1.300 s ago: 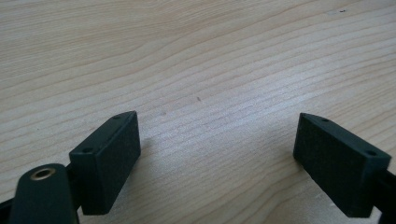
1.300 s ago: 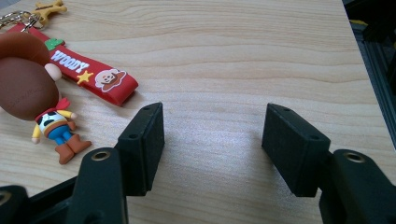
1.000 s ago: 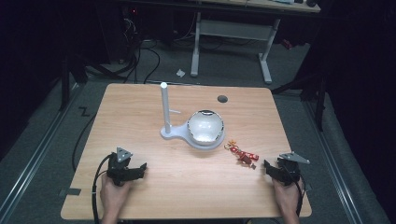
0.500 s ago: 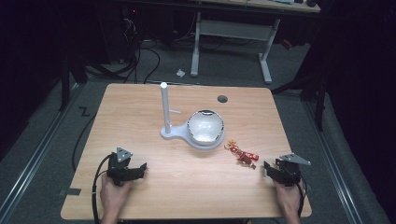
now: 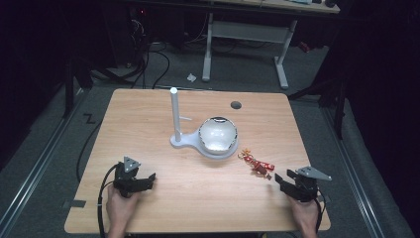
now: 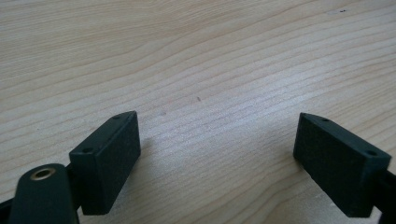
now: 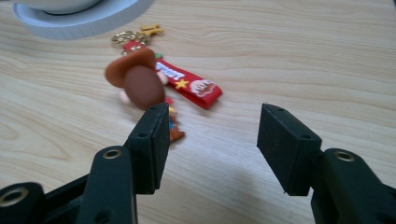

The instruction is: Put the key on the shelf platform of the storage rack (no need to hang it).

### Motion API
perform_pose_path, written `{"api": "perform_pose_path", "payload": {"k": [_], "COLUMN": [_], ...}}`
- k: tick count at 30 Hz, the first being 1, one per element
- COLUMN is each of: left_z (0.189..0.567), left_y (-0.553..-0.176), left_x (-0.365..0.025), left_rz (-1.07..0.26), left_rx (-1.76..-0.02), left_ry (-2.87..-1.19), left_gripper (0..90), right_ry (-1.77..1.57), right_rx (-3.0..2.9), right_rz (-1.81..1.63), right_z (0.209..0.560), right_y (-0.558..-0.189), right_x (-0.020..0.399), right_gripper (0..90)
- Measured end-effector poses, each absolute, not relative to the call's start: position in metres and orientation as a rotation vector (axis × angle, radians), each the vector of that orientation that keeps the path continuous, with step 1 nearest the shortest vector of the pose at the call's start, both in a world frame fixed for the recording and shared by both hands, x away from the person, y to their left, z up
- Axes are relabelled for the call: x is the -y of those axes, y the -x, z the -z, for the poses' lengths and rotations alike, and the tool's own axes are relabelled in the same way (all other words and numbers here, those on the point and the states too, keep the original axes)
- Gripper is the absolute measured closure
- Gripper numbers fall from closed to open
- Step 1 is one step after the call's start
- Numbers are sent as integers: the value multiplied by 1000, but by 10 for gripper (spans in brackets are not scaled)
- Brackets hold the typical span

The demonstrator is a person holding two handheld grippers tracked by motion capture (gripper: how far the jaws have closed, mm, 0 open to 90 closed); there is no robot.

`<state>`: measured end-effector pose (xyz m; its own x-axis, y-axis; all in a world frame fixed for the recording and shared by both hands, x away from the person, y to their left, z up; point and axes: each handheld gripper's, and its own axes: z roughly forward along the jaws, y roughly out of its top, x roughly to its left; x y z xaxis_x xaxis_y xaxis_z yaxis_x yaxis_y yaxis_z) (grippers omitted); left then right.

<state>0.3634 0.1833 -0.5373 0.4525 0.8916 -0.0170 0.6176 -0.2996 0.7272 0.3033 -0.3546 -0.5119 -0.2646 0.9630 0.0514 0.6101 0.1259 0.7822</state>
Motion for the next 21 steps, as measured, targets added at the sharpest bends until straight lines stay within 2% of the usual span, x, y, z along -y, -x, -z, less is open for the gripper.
{"api": "perform_pose_path", "payload": {"k": [14,21], "left_z": [537,537], "left_y": [-363,-363], "left_x": [-183,-183], "left_rz": [-522,-522], "left_rx": [-1257,-1257], "left_ry": [-2031,-2031], "left_gripper": [151,151], "right_ry": [-1430,-1415], "right_rx": [-2019,-2066], "right_rz": [-1034,-1044], "right_z": [507,509], "right_y": [-313,-330], "right_x": [332,322], "right_gripper": [413,421]}}
